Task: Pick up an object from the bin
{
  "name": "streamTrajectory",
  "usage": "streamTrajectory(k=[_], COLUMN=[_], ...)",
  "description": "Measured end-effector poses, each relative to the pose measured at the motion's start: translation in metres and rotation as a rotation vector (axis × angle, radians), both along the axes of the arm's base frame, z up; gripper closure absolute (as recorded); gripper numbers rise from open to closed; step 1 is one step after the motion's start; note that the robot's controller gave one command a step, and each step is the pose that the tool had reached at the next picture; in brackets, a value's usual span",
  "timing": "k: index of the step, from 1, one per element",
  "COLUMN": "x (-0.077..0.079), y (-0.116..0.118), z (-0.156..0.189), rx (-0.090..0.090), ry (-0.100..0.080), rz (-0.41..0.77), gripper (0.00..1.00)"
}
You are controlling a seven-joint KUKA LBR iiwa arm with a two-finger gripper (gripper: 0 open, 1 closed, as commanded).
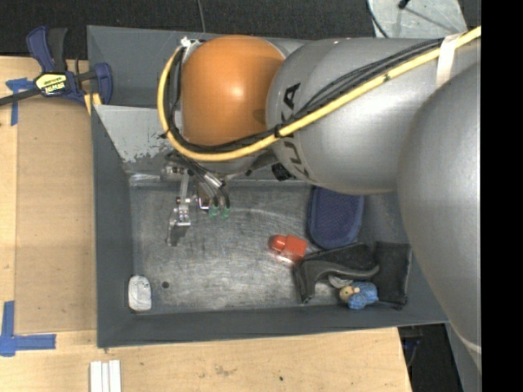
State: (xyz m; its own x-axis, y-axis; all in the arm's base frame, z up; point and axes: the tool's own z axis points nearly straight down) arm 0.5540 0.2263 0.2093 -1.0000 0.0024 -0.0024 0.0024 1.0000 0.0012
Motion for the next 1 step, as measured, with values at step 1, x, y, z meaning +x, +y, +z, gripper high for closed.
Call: streamTrajectory(k=[1], x=[-0.0627], y=[-0.0503], z=[-0.1001], rx=[-0.006], ry=[0.012], rz=[0.074], gripper=[0.00])
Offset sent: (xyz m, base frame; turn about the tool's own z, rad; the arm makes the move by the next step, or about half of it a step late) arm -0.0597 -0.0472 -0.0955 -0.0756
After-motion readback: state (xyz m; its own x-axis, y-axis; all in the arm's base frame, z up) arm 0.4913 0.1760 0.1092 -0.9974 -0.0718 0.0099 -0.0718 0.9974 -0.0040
